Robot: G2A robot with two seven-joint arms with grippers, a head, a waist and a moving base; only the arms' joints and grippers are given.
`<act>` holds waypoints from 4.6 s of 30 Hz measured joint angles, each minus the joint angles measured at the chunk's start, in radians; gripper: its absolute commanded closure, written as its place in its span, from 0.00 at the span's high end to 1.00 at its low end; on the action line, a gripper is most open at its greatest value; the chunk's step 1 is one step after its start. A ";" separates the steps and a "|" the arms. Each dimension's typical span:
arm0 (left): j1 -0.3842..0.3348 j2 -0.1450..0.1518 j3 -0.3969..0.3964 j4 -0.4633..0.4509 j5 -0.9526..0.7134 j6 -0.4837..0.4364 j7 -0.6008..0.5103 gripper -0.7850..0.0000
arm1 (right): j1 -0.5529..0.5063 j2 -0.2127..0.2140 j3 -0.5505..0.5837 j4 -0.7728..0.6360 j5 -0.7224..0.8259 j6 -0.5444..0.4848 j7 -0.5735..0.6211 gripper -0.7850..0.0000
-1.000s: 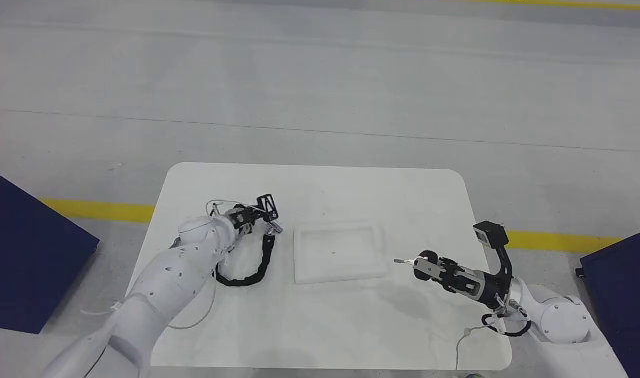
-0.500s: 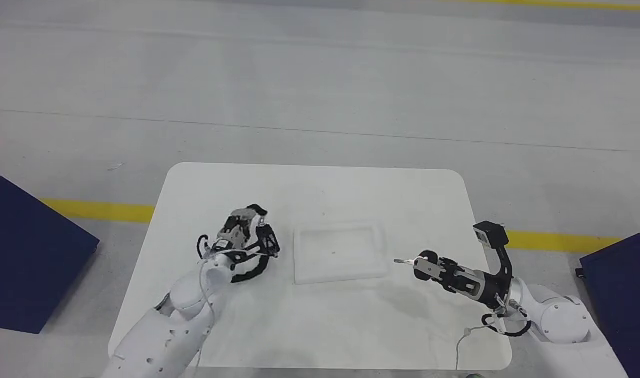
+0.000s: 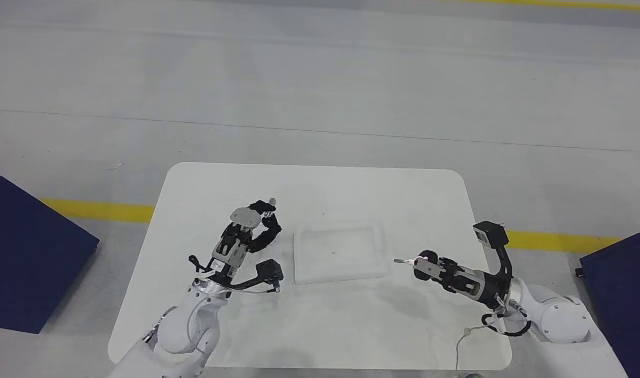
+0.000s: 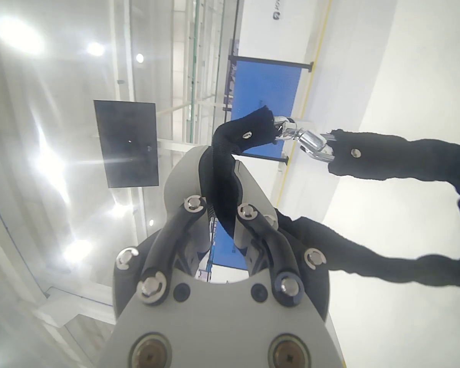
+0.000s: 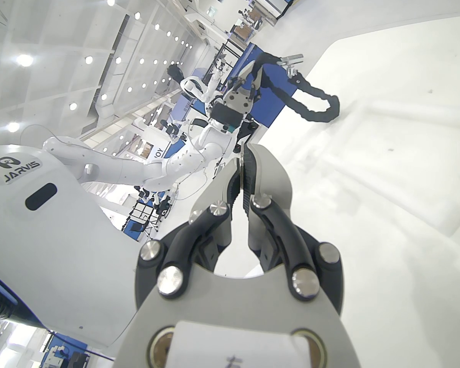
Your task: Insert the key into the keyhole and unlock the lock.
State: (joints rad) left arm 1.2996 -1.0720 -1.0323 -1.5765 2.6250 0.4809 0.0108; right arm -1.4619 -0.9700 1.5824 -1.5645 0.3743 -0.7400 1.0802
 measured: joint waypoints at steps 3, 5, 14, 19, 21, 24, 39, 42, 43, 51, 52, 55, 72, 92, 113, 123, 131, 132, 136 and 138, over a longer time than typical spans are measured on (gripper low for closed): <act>0.034 0.002 -0.019 -0.037 -0.007 0.041 0.042 0.00 | 0.000 0.000 0.000 0.000 0.000 0.000 0.000 0.00; 0.039 0.003 -0.023 -0.042 -0.005 0.047 0.046 0.00 | 0.000 0.000 0.000 0.000 0.000 0.000 0.000 0.00; 0.038 0.003 -0.022 -0.040 -0.004 0.046 0.045 0.00 | 0.000 0.000 0.000 0.000 0.000 0.000 0.000 0.00; 0.051 -0.003 -0.020 -0.061 -0.042 0.065 0.080 0.00 | 0.000 0.000 0.000 0.000 0.000 0.000 0.000 0.00; 0.053 -0.004 -0.030 -0.054 -0.096 0.092 0.118 0.00 | 0.000 0.000 0.000 0.000 0.000 0.000 0.000 0.00; 0.058 -0.008 -0.035 -0.044 -0.138 0.167 0.183 0.00 | 0.000 0.000 0.000 0.000 0.000 0.000 0.000 0.00; 0.038 -0.035 -0.022 0.049 -0.819 0.270 0.908 0.00 | 0.000 0.000 0.000 0.000 0.000 0.000 0.000 0.00; 0.035 -0.045 -0.023 0.078 -0.968 0.184 1.065 0.00 | 0.000 0.000 0.000 0.000 0.000 0.000 0.000 0.00; 0.033 -0.048 -0.021 0.092 -1.018 0.144 1.118 0.00 | 0.000 0.000 0.000 0.000 0.000 0.000 0.000 0.00; 0.020 -0.075 0.004 0.143 -1.164 -0.009 1.244 0.00 | 0.000 0.000 0.000 0.000 0.000 0.000 0.000 0.00; 0.020 -0.075 0.003 0.143 -1.164 -0.006 1.245 0.00 | 0.000 0.000 0.000 0.000 0.000 0.000 0.000 0.00; 0.020 -0.075 0.003 0.143 -1.162 -0.004 1.245 0.00 | 0.000 0.000 0.000 0.000 0.000 0.000 0.000 0.00; 0.075 -0.126 0.062 0.115 -1.439 -0.113 1.266 0.00 | 0.000 0.000 0.000 0.000 0.000 0.000 0.000 0.00; 0.051 -0.245 0.215 0.166 -1.764 -0.460 1.350 0.00 | 0.000 0.000 0.000 0.000 0.000 0.000 0.000 0.00; 0.083 -0.265 0.207 0.127 -1.765 -0.482 1.321 0.00 | -0.028 -0.008 -0.061 -0.087 -0.078 -0.057 -0.057 0.00; 0.136 -0.290 0.195 0.086 -1.765 -0.380 1.266 0.00 | -0.034 -0.046 -0.157 -0.152 -0.373 -0.224 -0.366 0.00; 0.143 -0.318 0.197 0.091 -1.788 -0.358 1.288 0.00 | -0.022 -0.068 -0.214 -0.171 -0.531 -0.239 -0.547 0.00; 0.142 -0.321 0.198 0.095 -1.788 -0.355 1.292 0.00 | -0.021 -0.070 -0.219 -0.172 -0.543 -0.237 -0.559 0.00; 0.132 -0.338 0.200 0.116 -1.787 -0.336 1.322 0.00 | -0.018 -0.076 -0.245 -0.181 -0.572 -0.206 -0.603 0.00; 0.129 -0.340 0.201 0.120 -1.783 -0.335 1.327 0.00 | -0.018 -0.077 -0.250 -0.182 -0.572 -0.199 -0.606 0.00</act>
State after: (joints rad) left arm 1.4290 -1.4119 -0.8310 -1.4566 0.8421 0.1459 1.3382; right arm -1.4800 -1.0467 1.3328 -1.7464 -0.1981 -0.9387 0.4746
